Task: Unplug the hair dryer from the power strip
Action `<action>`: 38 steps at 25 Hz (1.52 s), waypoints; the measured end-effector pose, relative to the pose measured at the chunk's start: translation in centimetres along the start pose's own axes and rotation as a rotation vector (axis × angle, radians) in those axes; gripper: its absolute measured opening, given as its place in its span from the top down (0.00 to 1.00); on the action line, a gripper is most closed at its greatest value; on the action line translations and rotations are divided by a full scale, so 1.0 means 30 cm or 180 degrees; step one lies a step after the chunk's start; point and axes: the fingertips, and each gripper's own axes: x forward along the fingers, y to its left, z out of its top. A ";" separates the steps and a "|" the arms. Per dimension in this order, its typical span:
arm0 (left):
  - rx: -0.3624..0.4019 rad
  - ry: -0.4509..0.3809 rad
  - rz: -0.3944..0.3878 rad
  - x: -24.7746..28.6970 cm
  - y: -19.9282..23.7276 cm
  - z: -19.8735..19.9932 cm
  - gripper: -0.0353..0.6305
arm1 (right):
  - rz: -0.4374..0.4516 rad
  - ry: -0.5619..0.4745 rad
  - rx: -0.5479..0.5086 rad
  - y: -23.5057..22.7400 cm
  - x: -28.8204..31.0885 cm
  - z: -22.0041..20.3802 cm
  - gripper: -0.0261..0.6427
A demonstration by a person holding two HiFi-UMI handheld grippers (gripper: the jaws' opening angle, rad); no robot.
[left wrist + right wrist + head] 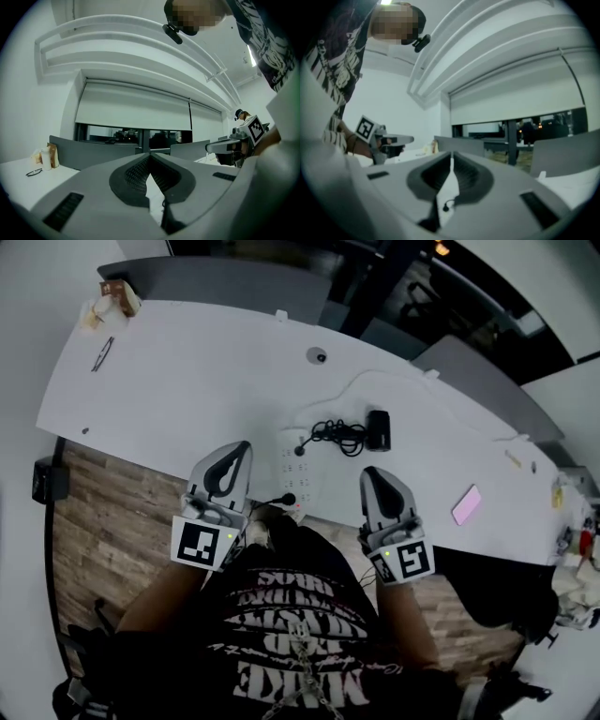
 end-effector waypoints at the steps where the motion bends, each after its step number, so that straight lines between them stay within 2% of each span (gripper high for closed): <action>1: -0.0008 0.0021 0.0009 0.012 0.003 -0.007 0.91 | 0.0017 0.0016 0.0009 -0.005 0.012 -0.003 0.90; 4: -0.0021 0.0083 0.0023 0.041 0.012 -0.027 0.91 | 0.0065 0.0114 0.0015 -0.018 0.040 -0.027 0.90; 12: -0.0153 0.0100 0.0010 0.116 0.016 -0.031 0.91 | 0.0266 0.0086 0.0091 -0.015 0.132 -0.037 0.90; 18: 0.0012 0.0048 -0.0050 0.181 -0.021 0.016 0.91 | 0.0413 -0.0002 0.0132 -0.040 0.170 -0.020 0.90; 22: 0.0173 0.0166 -0.0076 0.196 -0.035 -0.005 0.91 | 0.0521 -0.0073 0.0233 -0.054 0.189 -0.037 0.90; 24: 0.0211 0.0461 -0.0121 0.198 -0.043 -0.113 0.91 | 0.0687 0.0060 0.0236 -0.027 0.201 -0.122 0.90; 28: 0.0314 0.1246 -0.0189 0.220 -0.040 -0.500 0.91 | 0.0999 0.0801 0.0348 0.056 0.274 -0.439 0.90; 31: 0.0609 0.1717 -0.0297 0.234 -0.076 -0.772 0.91 | 0.1077 0.1361 0.0394 0.102 0.326 -0.663 0.89; 33: 0.0708 0.1915 -0.0354 0.257 -0.092 -0.908 0.91 | 0.1044 0.1601 0.0533 0.098 0.366 -0.779 0.89; 34: 0.0722 0.2004 -0.0366 0.270 -0.097 -0.961 0.91 | 0.1023 0.1669 0.0606 0.094 0.385 -0.821 0.83; 35: 0.0748 0.2074 -0.0371 0.283 -0.102 -1.003 0.91 | 0.1020 0.1701 0.0661 0.091 0.400 -0.850 0.75; 38: 0.0871 0.2087 -0.0375 0.320 -0.114 -1.038 0.91 | 0.1049 0.1588 0.0743 0.104 0.437 -0.851 0.73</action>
